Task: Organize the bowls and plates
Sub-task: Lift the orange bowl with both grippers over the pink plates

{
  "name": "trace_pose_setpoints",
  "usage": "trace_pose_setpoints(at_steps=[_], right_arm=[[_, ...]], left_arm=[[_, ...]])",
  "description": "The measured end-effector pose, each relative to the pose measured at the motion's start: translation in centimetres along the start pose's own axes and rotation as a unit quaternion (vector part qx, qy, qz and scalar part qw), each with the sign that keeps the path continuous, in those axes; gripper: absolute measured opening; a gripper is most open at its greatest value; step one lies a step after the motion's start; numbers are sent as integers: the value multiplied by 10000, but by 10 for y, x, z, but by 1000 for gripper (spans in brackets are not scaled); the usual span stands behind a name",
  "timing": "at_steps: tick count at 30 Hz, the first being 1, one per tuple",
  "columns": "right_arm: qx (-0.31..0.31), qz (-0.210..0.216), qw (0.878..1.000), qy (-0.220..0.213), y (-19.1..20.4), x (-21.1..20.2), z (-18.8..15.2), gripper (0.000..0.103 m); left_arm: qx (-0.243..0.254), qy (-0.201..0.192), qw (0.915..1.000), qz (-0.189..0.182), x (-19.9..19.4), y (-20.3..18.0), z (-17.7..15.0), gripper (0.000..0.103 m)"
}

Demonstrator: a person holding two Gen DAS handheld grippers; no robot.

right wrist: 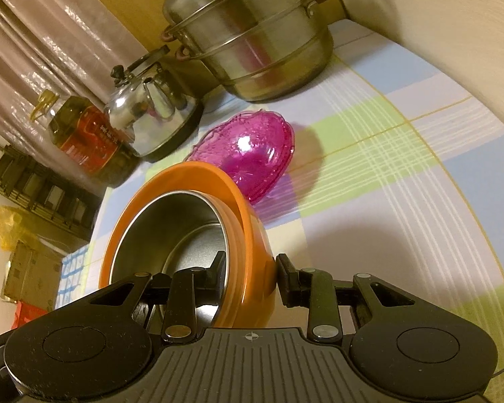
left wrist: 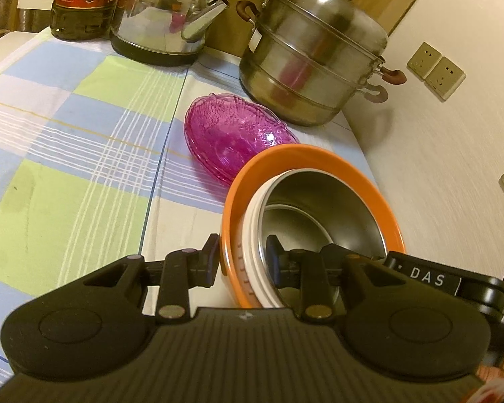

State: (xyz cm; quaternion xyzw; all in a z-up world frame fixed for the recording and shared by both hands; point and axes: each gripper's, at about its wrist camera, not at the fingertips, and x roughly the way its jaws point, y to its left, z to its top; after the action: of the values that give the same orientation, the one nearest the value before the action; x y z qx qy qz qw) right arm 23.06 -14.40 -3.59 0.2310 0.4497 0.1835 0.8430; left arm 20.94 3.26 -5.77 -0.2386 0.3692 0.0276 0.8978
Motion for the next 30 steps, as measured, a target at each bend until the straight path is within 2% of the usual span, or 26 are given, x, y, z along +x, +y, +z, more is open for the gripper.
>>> trace_pose_setpoints(at_steps=[17, 30], right_arm=[[96, 73, 9994, -309, 5, 9, 37, 30], [125, 128, 9990, -409, 7, 30, 71, 30]], left_arm=[[103, -71, 9999, -55, 14, -11, 32, 26], [115, -76, 9999, -93, 38, -13, 74, 24]])
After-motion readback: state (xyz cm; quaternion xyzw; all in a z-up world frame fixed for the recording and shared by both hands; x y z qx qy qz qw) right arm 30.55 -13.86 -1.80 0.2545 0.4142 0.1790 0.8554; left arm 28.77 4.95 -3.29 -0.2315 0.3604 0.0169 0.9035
